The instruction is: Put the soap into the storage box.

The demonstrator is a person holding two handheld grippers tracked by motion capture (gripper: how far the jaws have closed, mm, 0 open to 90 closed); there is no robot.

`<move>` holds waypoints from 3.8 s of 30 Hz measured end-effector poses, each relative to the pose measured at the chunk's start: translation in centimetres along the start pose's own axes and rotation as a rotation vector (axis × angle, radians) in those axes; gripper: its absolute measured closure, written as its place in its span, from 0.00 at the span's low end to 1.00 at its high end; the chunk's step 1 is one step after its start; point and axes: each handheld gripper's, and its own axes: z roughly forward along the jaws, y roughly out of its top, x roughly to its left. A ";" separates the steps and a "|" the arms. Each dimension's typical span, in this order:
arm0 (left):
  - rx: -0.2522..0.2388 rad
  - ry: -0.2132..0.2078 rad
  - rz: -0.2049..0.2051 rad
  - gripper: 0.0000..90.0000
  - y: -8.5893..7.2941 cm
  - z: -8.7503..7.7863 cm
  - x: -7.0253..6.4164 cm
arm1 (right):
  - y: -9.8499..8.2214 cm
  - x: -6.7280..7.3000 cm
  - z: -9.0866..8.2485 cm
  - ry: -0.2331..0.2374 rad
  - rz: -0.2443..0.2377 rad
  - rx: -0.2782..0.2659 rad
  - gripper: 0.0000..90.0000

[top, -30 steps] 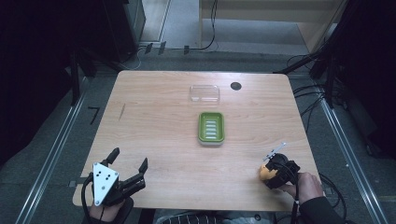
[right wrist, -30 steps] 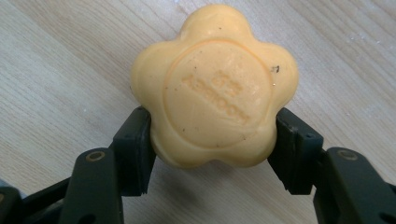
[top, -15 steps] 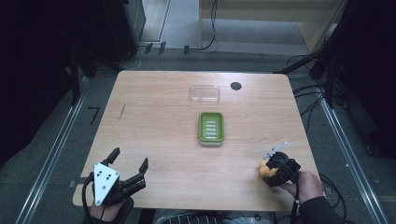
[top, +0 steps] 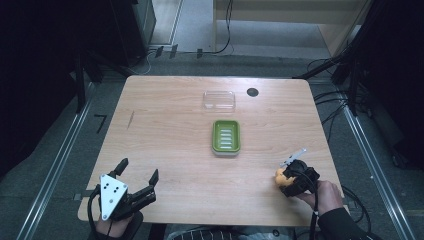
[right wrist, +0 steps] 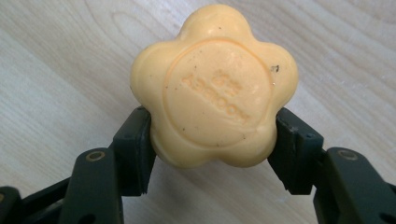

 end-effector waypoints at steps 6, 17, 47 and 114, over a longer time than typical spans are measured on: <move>0.001 0.000 -0.002 0.15 0.0 0.0 0.0 | 0.4 -0.2 0.0 0.000 -0.008 -0.011 0.44; 0.003 -0.001 0.002 0.15 0.0 0.1 0.0 | 1.3 0.0 0.0 -0.007 -0.037 -0.027 0.44; 0.008 0.002 -0.002 0.15 -0.1 0.1 0.0 | 4.3 -0.5 0.1 -0.018 -0.069 -0.047 0.44; 0.006 0.007 -0.005 0.15 -0.1 -0.1 0.1 | 12.6 -1.0 -0.8 -0.011 -0.136 -0.155 0.45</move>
